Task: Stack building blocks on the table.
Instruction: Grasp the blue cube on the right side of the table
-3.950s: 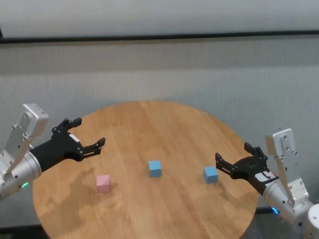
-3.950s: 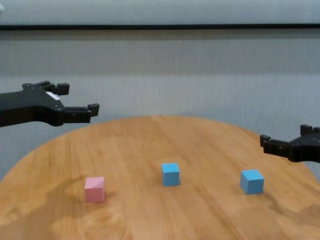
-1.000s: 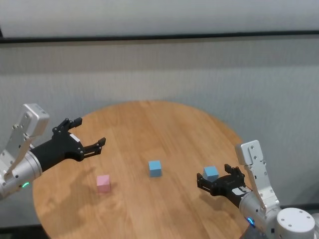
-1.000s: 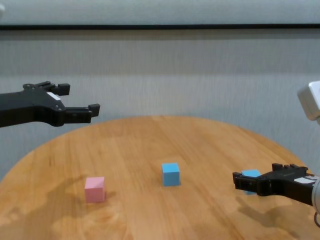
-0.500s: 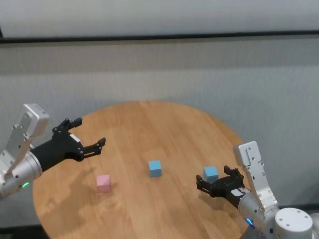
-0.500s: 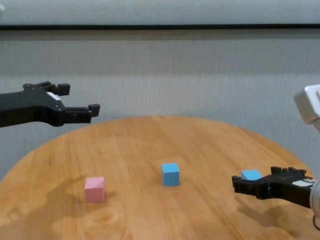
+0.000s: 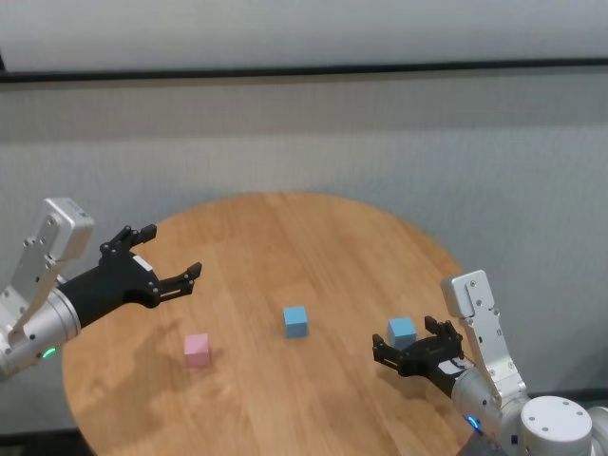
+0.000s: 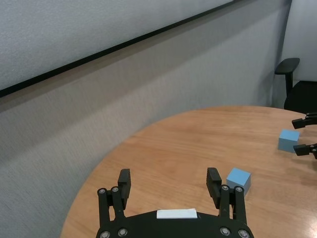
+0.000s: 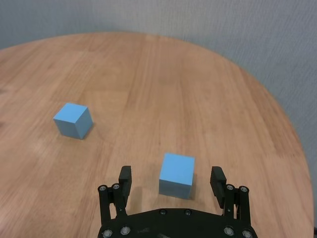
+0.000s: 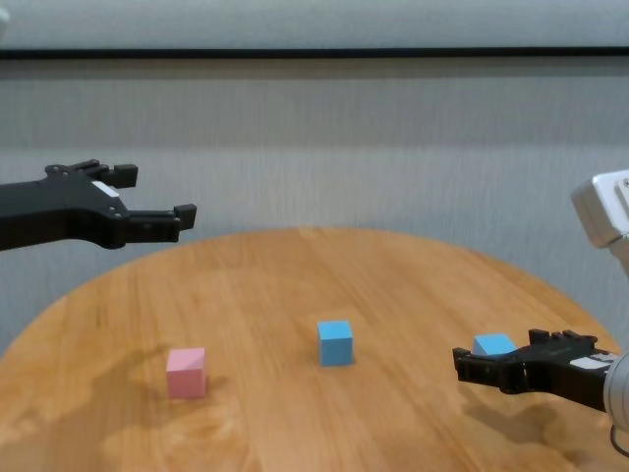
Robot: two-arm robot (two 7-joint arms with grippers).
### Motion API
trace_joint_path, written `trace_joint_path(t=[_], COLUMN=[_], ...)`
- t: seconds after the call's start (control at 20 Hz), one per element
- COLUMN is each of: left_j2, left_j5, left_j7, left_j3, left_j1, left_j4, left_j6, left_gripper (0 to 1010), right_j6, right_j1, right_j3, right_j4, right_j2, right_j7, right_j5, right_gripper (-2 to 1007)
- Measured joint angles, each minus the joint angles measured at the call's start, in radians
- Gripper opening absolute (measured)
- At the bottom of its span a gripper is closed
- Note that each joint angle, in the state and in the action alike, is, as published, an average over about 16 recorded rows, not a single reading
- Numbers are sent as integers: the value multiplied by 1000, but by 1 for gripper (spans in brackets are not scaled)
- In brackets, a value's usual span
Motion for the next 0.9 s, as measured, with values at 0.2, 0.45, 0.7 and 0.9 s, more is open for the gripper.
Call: trace_joint_path(t=[0.2, 0.45, 0.7, 0.9], left_j2=[0, 0, 0, 0], left_j5=[0, 0, 0, 0], left_j7=[0, 0, 0, 0], left_j3=[0, 0, 0, 0], left_j1=[0, 0, 0, 0], left_j4=[0, 0, 0, 0], left_j6=[0, 0, 0, 0], left_gripper=[1003, 1003, 1003, 1003], right_j6=[-9, -21, -27, -28], right_j1=[5, 12, 17, 21], right_j3=[4, 8, 12, 15], right_j4=[14, 32, 45, 52], right_j2=[-7, -15, -22, -27], right_j7=[8, 16, 21, 20], right_j5=[-9, -23, -39, -55], right_gripper=[1005, 1005, 1005, 1005])
